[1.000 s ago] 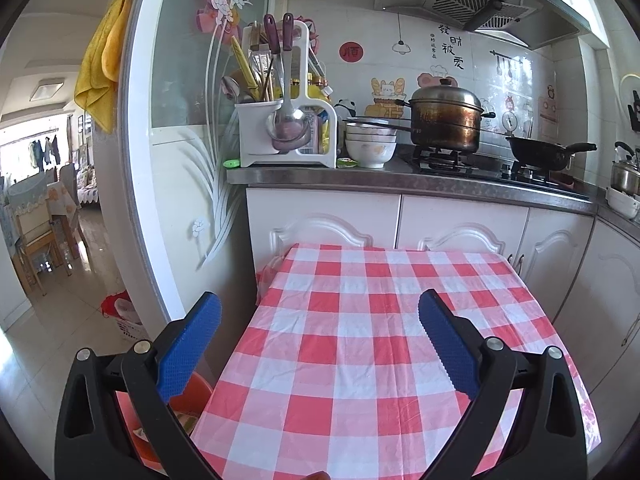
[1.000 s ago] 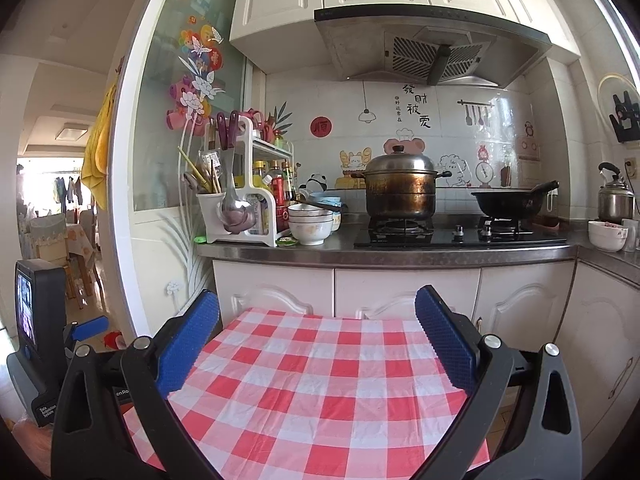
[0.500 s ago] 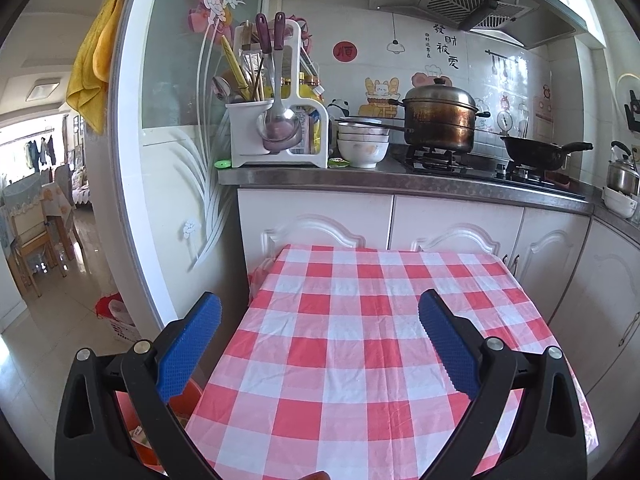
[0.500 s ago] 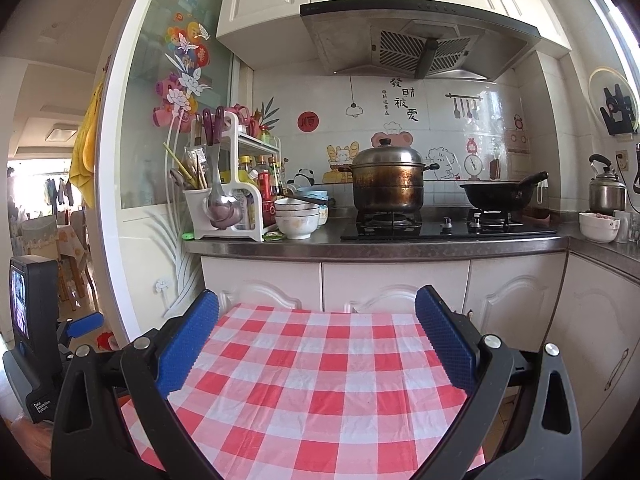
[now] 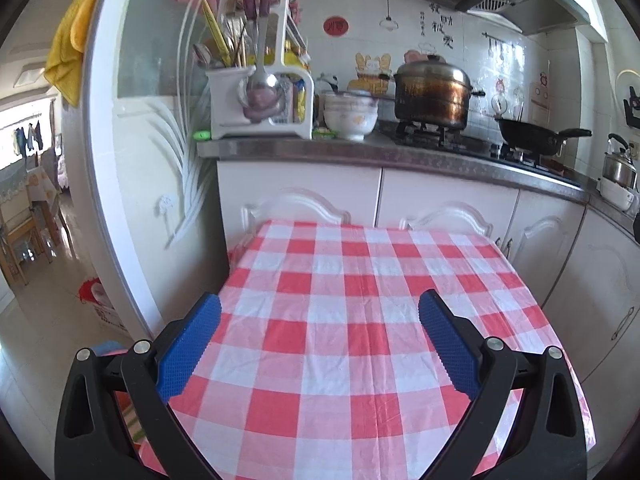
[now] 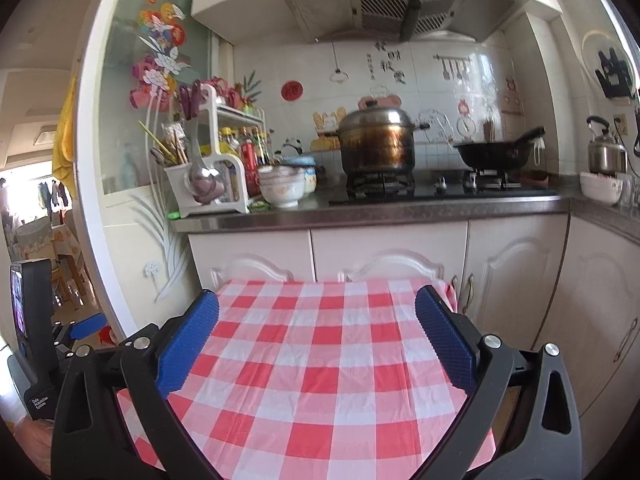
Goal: Collect trash
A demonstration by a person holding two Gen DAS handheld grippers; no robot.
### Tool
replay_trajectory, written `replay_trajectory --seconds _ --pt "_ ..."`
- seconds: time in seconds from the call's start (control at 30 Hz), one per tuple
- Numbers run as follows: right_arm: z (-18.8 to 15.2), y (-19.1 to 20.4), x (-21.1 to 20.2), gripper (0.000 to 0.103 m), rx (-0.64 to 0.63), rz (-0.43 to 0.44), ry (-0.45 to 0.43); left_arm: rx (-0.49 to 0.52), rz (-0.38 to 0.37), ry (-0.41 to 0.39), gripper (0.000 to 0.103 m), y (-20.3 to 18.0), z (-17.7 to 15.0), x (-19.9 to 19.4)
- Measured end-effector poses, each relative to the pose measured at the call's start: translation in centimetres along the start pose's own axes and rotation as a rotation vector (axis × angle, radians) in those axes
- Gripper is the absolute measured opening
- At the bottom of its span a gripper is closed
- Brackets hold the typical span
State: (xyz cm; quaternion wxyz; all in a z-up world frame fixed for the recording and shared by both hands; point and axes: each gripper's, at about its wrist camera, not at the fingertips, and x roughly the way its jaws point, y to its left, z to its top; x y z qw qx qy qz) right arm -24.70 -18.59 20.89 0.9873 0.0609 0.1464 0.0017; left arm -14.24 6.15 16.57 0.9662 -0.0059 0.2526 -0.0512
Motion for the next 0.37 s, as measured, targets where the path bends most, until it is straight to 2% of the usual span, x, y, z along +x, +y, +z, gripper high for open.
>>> replay_trajectory --seconds 0.17,0.37 --pt "-3.3 -2.1 4.4 0.099 0.027 -0.060 0.130 -0.035 -0.018 0.180 0.098 -1.2 -2.8 5.7" --pt "-9.3 -4.6 11.8 0.099 0.055 -0.130 0.378 -0.065 -0.012 0.376 0.098 -3.0 -6.9 12.7"
